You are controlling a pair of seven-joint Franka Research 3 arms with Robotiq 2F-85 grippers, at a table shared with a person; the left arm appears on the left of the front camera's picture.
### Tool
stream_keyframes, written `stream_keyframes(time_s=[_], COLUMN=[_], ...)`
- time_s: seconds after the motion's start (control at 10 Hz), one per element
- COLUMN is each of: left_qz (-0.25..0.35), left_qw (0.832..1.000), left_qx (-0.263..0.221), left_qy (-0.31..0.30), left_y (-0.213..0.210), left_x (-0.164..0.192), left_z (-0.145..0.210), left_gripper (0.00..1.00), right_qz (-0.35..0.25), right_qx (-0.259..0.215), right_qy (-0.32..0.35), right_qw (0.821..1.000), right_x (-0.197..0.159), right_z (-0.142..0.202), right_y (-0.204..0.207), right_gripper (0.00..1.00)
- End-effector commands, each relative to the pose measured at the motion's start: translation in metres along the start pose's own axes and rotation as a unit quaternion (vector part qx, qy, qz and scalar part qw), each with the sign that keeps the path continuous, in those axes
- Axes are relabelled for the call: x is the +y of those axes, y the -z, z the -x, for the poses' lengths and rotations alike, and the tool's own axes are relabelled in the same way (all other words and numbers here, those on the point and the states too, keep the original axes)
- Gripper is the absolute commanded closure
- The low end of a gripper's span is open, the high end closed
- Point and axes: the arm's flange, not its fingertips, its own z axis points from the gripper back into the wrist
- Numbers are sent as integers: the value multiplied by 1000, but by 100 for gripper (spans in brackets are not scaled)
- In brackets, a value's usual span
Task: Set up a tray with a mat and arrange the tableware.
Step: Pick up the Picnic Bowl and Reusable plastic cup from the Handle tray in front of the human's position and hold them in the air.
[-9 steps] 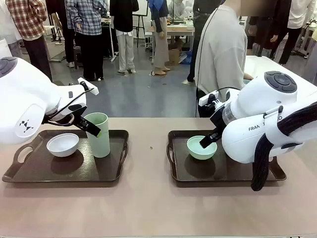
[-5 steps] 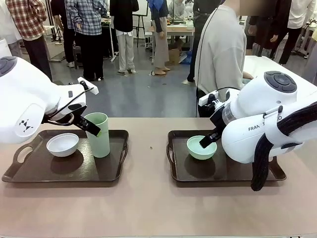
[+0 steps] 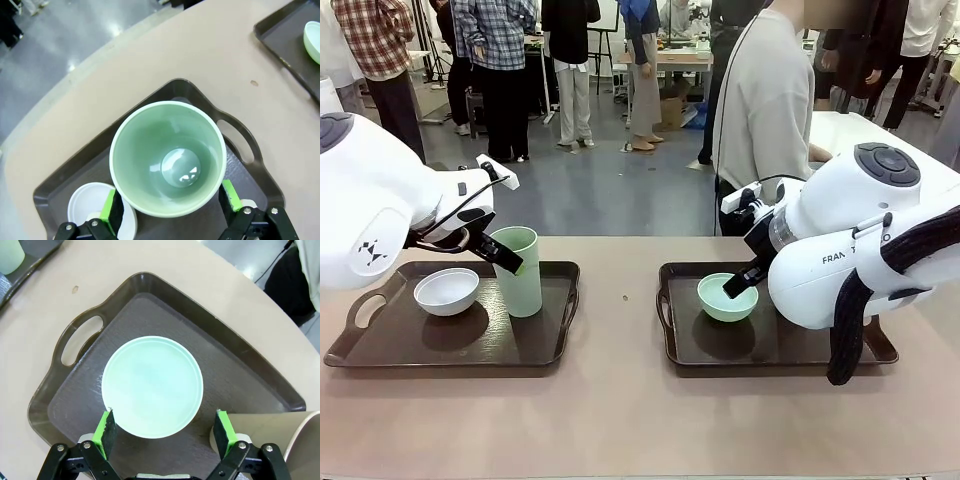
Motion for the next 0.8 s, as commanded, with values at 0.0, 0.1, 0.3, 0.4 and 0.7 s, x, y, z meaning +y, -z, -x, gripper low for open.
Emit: stream_keyframes(time_s=[0.0, 0.1, 0.3, 0.4, 0.7], left_qz=[-1, -1, -1, 0, -36], left_qw=[1000, 1000, 1000, 1000, 998], left_qx=[-3, -3, -3, 0, 48], left_qy=[0, 0, 0, 0, -28], left_y=[-2, -2, -2, 0, -43], left_x=[1, 1, 1, 0, -15], left_z=[-2, -2, -2, 0, 24], left_gripper=[0, 0, 0, 0, 0], right_qz=[0, 0, 0, 0, -38], right_qx=[0, 0, 0, 0, 30], right_qy=[0, 0, 0, 0, 63], right_qw=[1000, 1000, 1000, 1000, 997], right_x=[0, 0, 0, 0, 32], right_z=[0, 0, 0, 0, 11], right_y=[0, 0, 0, 0, -56], right_gripper=[0, 0, 0, 0, 0])
